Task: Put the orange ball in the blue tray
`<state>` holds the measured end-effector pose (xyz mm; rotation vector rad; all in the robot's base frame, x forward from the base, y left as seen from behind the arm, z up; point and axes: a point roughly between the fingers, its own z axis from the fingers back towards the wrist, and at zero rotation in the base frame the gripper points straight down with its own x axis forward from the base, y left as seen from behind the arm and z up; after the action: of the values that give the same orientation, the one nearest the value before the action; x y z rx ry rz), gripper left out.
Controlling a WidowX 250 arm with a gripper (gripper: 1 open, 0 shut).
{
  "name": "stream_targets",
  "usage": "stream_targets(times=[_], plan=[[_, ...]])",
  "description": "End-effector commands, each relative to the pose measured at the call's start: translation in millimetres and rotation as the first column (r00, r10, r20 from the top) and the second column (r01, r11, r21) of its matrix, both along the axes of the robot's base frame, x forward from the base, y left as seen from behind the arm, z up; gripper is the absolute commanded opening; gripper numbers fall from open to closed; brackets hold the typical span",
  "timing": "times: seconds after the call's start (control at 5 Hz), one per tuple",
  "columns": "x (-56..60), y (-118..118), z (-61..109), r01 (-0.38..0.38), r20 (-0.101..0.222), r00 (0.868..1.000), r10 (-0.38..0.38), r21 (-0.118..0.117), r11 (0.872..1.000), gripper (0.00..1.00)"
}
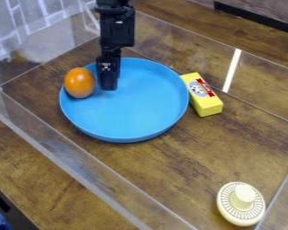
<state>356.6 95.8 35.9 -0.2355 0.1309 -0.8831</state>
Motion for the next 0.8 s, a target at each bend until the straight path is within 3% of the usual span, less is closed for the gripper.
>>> stream_targets(times=[0.0, 0.2, 0.4, 0.6], plan=[[8.7, 12.5, 18.4, -0.009, 0.061, 0.998, 0.008, 0.025, 1.000, 1.00], [10.9, 15.1, 15.2, -0.005, 0.059, 0.998, 0.003, 0.026, 1.000, 1.00], [12.2, 17.0, 12.9, -0.002, 0.056, 0.998, 0.001, 0.027, 1.000, 0.00], [12.9, 18.3, 13.5, 0.000, 0.052, 0.999, -0.001, 0.028, 1.000, 0.00]])
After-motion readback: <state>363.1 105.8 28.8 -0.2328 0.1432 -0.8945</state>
